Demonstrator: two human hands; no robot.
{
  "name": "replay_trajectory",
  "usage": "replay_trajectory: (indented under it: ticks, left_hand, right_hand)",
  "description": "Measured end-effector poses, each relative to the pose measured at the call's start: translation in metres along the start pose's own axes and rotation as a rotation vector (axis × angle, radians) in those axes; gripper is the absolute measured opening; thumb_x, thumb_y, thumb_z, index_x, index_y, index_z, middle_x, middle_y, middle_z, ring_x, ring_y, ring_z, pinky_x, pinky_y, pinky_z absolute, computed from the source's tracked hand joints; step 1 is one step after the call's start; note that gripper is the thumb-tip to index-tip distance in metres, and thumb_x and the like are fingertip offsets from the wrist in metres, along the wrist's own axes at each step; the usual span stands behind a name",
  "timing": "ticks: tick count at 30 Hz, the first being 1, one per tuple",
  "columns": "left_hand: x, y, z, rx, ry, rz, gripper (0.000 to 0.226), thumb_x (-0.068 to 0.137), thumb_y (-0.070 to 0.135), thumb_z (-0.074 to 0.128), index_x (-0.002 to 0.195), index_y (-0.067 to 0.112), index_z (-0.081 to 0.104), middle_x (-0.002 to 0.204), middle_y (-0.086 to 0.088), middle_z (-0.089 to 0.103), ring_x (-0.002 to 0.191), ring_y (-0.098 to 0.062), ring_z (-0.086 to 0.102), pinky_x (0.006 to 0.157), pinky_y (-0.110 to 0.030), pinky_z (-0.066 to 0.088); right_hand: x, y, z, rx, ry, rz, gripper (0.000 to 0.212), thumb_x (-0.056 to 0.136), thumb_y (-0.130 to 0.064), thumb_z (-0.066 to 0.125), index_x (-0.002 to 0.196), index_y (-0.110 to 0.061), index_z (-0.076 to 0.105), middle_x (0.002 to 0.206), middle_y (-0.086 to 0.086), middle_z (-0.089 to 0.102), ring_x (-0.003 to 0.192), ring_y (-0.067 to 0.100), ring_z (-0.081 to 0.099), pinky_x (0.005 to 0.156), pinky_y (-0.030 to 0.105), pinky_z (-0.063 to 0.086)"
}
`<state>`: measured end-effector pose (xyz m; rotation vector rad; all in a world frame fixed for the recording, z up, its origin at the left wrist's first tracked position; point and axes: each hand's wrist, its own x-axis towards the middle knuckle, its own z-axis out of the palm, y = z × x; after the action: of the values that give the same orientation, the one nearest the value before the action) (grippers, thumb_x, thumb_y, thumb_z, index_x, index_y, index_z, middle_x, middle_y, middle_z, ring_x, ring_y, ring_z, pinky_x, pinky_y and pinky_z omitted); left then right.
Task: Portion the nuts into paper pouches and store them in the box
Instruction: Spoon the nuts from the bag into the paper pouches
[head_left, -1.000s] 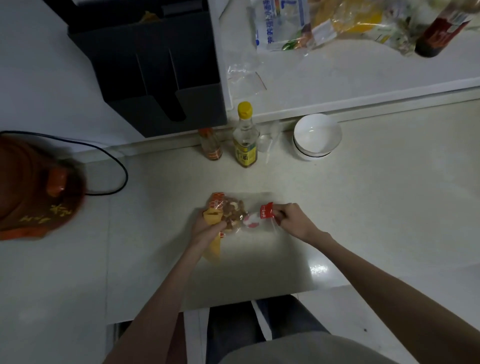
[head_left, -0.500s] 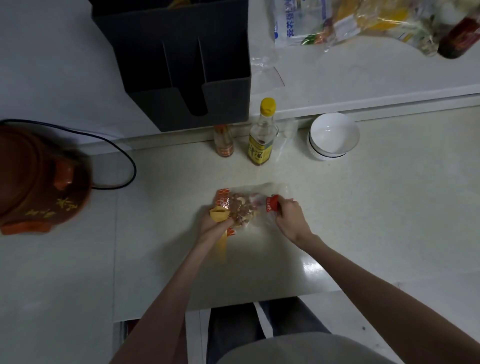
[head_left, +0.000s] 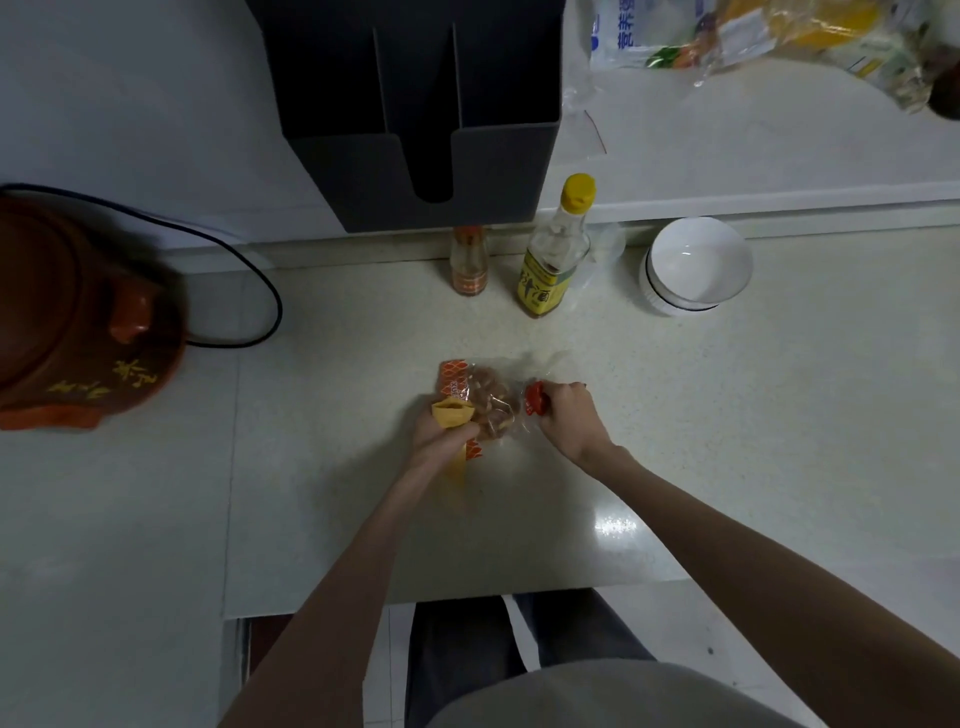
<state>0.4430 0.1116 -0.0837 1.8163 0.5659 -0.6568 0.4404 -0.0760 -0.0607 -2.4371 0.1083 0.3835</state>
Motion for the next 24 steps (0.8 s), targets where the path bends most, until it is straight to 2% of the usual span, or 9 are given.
replay_trajectory:
  ticks: [2,4,6,9,13,16,19,22,24]
  left_hand:
    - [0.0,-0.003,-0.001,-0.027,0.005,-0.032,0.025,0.075,0.01,0.075,0.093,0.024,0.066,0.084,0.009,0.067,0.081,-0.008,0.063,0.061,-0.02,0.047]
    - [-0.001,-0.007,-0.001,-0.055,0.004,-0.035,0.021,0.076,0.011,0.074,0.092,0.023,0.068,0.087,0.007,0.069,0.082,-0.009,0.065,0.065,-0.022,0.049]
    - [-0.001,-0.008,-0.002,-0.049,0.001,-0.026,0.023,0.077,0.011,0.073,0.097,0.021,0.068,0.089,0.005,0.069,0.082,-0.009,0.064,0.065,-0.022,0.048]
    - [0.0,-0.006,-0.003,-0.047,0.005,-0.01,0.019,0.076,0.007,0.071,0.083,0.025,0.067,0.081,0.01,0.067,0.078,-0.008,0.063,0.066,-0.022,0.049]
    - [0.001,-0.002,-0.003,-0.034,0.005,-0.022,0.015,0.076,0.012,0.071,0.075,0.026,0.065,0.074,0.015,0.065,0.07,-0.001,0.06,0.057,-0.019,0.045]
    - [0.002,-0.002,-0.003,-0.084,0.007,-0.029,0.016,0.08,0.011,0.071,0.076,0.025,0.064,0.077,0.012,0.065,0.073,-0.006,0.061,0.062,-0.02,0.047]
    - [0.003,-0.003,-0.005,-0.12,0.042,-0.04,0.013,0.081,0.009,0.069,0.079,0.021,0.066,0.081,0.003,0.067,0.08,-0.016,0.064,0.073,-0.027,0.05]
    - [0.003,-0.004,-0.007,-0.147,0.064,-0.062,0.013,0.082,0.008,0.068,0.082,0.021,0.065,0.083,0.003,0.066,0.086,-0.02,0.064,0.077,-0.032,0.052]
    - [0.003,-0.005,-0.007,-0.15,0.051,-0.077,0.014,0.083,0.009,0.067,0.09,0.021,0.065,0.092,-0.003,0.068,0.093,-0.026,0.065,0.085,-0.039,0.054]
  right_hand:
    - [0.001,0.001,0.006,0.013,-0.009,0.025,0.018,0.077,0.005,0.049,0.07,-0.005,0.061,0.059,0.007,0.056,0.052,0.019,0.045,0.059,0.027,0.036]
    - [0.0,0.002,0.012,0.045,-0.021,0.061,0.022,0.075,0.007,0.046,0.069,-0.006,0.063,0.058,0.003,0.054,0.054,0.019,0.047,0.058,0.027,0.037]
    - [0.0,0.002,0.014,0.1,-0.037,0.08,0.028,0.072,0.008,0.044,0.063,-0.012,0.061,0.055,0.0,0.053,0.052,0.014,0.046,0.056,0.024,0.037]
    - [0.001,0.003,0.011,0.237,-0.088,0.154,0.039,0.067,0.011,0.041,0.054,-0.021,0.06,0.056,-0.006,0.059,0.055,0.005,0.054,0.053,0.013,0.041]
    - [0.001,0.004,0.013,0.346,-0.144,0.289,0.04,0.066,0.014,0.039,0.057,-0.015,0.066,0.051,-0.012,0.061,0.05,-0.005,0.057,0.048,0.005,0.039]
    - [0.0,0.005,0.02,0.438,-0.149,0.375,0.036,0.067,0.013,0.04,0.057,-0.008,0.067,0.051,-0.006,0.064,0.048,0.001,0.057,0.044,0.012,0.04]
    - [-0.002,0.011,0.02,0.55,-0.139,0.463,0.025,0.076,0.01,0.042,0.074,0.011,0.068,0.061,0.021,0.062,0.047,0.02,0.054,0.041,0.023,0.038]
    - [-0.007,0.018,0.016,0.609,-0.135,0.492,0.023,0.08,0.01,0.045,0.075,0.013,0.066,0.061,0.019,0.059,0.043,0.018,0.05,0.041,0.024,0.036]
    - [-0.009,0.022,0.013,0.631,-0.131,0.51,0.021,0.082,0.01,0.045,0.085,0.018,0.065,0.07,0.023,0.06,0.052,0.023,0.052,0.046,0.027,0.038]
